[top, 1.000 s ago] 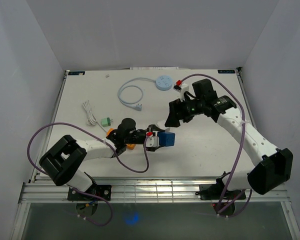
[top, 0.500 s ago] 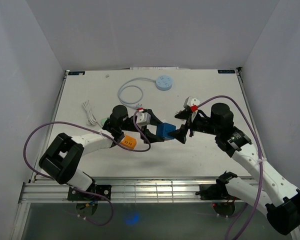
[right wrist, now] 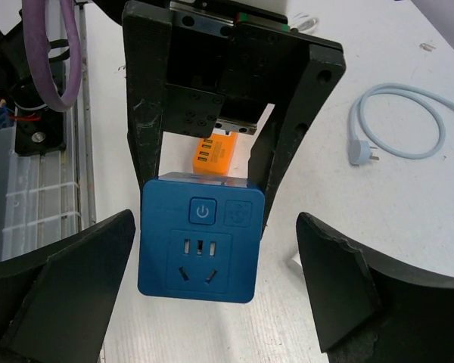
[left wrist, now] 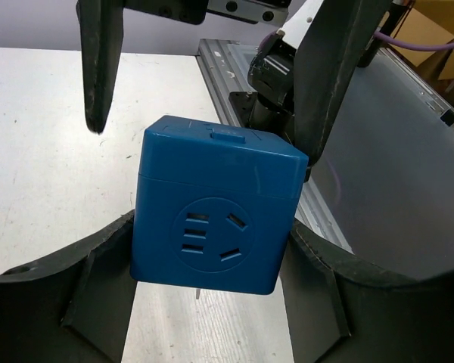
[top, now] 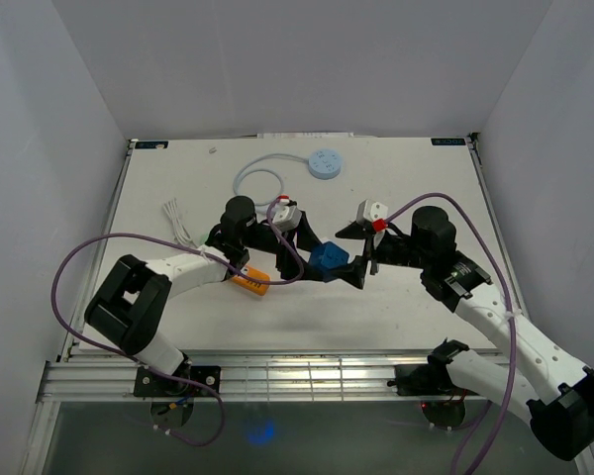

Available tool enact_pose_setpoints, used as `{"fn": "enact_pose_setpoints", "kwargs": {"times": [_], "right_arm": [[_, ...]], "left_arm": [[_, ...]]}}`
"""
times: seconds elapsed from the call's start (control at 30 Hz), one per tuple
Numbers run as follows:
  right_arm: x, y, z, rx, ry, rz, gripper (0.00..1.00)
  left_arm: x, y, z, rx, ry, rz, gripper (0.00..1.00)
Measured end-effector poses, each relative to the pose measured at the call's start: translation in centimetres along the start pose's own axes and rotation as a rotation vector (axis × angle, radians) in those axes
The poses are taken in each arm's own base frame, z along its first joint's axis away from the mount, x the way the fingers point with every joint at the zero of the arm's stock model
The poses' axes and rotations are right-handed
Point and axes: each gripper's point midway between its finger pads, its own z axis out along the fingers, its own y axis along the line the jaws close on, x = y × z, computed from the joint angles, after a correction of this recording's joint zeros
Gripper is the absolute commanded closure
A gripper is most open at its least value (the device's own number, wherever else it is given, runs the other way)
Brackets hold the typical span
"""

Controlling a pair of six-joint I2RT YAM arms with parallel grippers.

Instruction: Insert the plug

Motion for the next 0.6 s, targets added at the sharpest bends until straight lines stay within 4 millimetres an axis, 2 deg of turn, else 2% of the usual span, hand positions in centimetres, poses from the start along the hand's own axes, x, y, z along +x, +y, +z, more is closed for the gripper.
{"fn": "enact_pose_setpoints", "kwargs": {"times": [0.27, 0.37, 0.43, 0.47, 0.6], "right_arm": [[1.3, 0.7, 0.6, -0.028, 0.043, 0.033, 0.1], [1.4, 0.5, 0.6, -0.014, 0.049, 0.041, 0.0], [1.5, 0.3, 0.5, -0.007, 0.052, 0.042, 0.14], [1.5, 0.3, 0.5, -0.005, 0.055, 0.042, 0.18], [1.9, 0.3, 0.7, -0.008, 0.069, 0.062, 0.19]], "left_arm": [[0.0, 0.4, -0.1, -0.018, 0.008, -0.016, 1.0], [0.0, 0.7, -0.2, -0.035, 0.01, 0.001, 1.0], [-0.2, 0.8, -0.2, -0.044, 0.008, 0.015, 1.0], [-0.4, 0.8, -0.3, -0.048, 0.006, 0.025, 1.0], [-0.8, 0.7, -0.3, -0.051, 0.003, 0.048, 1.0]]}}
